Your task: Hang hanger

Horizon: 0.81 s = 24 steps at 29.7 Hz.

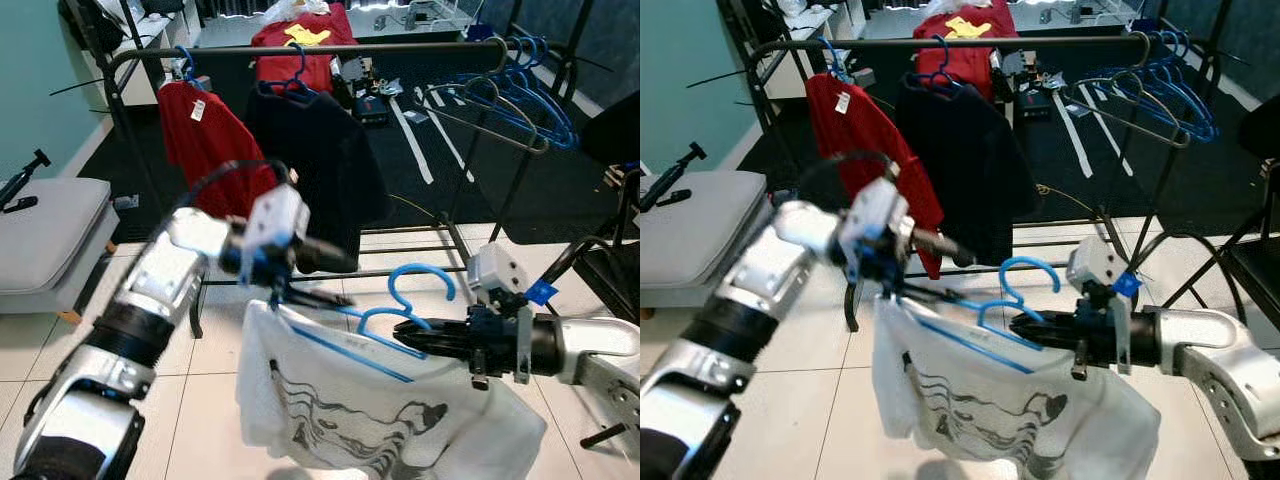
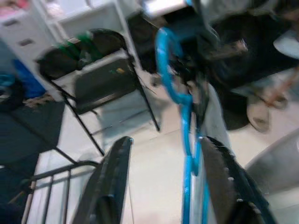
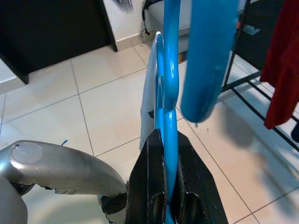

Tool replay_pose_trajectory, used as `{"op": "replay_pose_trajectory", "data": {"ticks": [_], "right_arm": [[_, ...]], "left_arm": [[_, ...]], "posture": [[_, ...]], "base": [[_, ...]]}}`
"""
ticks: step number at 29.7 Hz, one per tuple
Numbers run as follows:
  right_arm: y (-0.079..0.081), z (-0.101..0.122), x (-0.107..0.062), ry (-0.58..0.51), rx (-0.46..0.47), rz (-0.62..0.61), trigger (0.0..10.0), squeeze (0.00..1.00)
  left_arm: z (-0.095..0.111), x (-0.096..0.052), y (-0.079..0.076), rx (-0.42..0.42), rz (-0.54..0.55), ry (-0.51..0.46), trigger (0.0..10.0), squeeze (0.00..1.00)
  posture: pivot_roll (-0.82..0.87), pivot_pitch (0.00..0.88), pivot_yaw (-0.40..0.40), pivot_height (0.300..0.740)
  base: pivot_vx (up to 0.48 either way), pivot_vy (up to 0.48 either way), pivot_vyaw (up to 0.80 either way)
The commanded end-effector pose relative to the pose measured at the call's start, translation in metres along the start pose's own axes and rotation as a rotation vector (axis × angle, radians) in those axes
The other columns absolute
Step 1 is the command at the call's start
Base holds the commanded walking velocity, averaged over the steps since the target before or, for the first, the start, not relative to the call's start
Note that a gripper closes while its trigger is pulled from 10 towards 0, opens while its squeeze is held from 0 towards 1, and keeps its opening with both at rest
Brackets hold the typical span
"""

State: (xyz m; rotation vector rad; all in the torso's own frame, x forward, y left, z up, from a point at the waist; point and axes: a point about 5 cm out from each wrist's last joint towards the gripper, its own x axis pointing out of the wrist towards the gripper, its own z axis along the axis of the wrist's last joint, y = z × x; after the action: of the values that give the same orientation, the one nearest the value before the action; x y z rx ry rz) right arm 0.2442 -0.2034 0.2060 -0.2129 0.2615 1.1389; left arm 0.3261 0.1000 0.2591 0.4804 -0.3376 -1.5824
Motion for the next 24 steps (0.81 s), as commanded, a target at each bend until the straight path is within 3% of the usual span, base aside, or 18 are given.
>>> {"op": "replay_pose_trajectory", "data": {"ticks": [1, 3, 6, 7, 8, 9, 15, 20, 24], "right_arm": [[0.000, 0.005, -0.004, -0.034, -0.014, -0.010, 0.0, 0.00], [0.000, 0.008, -0.008, -0.048, -0.017, -0.020, 0.0, 0.00], [0.001, 0.024, -0.026, -0.119, -0.044, -0.043, 0.0, 0.00], [0.001, 0.030, -0.032, -0.144, -0.054, -0.050, 0.0, 0.00], [0.001, 0.030, -0.032, -0.144, -0.054, -0.050, 0.0, 0.00], [0.002, 0.034, -0.037, -0.161, -0.064, -0.054, 0.0, 0.00], [0.004, 0.051, -0.056, -0.209, -0.114, -0.086, 0.0, 0.00], [0.011, 0.063, -0.060, -0.259, -0.140, -0.052, 0.0, 0.00], [0.012, 0.064, -0.060, -0.260, -0.145, -0.053, 0.0, 0.00]], "left_arm": [[-0.001, -0.011, 0.004, -0.032, 0.042, -0.009, 10.0, 1.00], [0.001, -0.018, 0.009, -0.035, 0.086, -0.024, 10.0, 1.00], [-0.001, -0.043, 0.020, -0.047, 0.221, -0.029, 10.0, 1.00], [-0.003, -0.050, 0.021, -0.065, 0.251, -0.035, 10.0, 0.24], [-0.003, -0.050, 0.021, -0.065, 0.251, -0.035, 10.0, 0.24], [-0.005, -0.055, 0.021, -0.081, 0.273, -0.035, 10.0, 0.00], [-0.026, -0.066, 0.012, -0.158, 0.272, 0.012, 10.0, 0.00], [-0.044, -0.056, 0.002, -0.204, 0.232, 0.050, 10.0, 0.00], [-0.046, -0.053, 0.001, -0.212, 0.220, 0.043, 10.0, 0.00]], "posture": [[-0.09, 0.108, 0.069, 0.740], [-0.09, 0.111, 0.072, 0.740], [-0.10, 0.111, 0.076, 0.740], [-0.10, 0.111, 0.077, 0.740], [-0.10, 0.111, 0.077, 0.740], [-0.10, 0.111, 0.078, 0.740], [-0.11, 0.108, 0.081, 0.740], [-0.12, 0.106, 0.082, 0.740], [-0.12, 0.107, 0.082, 0.740]], "base": [[0.000, 0.000, 0.00], [0.000, 0.000, 0.00], [0.000, 0.000, 0.00], [0.000, 0.000, 0.00], [0.000, 0.000, 0.00], [0.000, 0.000, 0.00], [0.000, 0.000, 0.00], [0.000, 0.000, 0.00], [0.000, 0.000, 0.00]]}}
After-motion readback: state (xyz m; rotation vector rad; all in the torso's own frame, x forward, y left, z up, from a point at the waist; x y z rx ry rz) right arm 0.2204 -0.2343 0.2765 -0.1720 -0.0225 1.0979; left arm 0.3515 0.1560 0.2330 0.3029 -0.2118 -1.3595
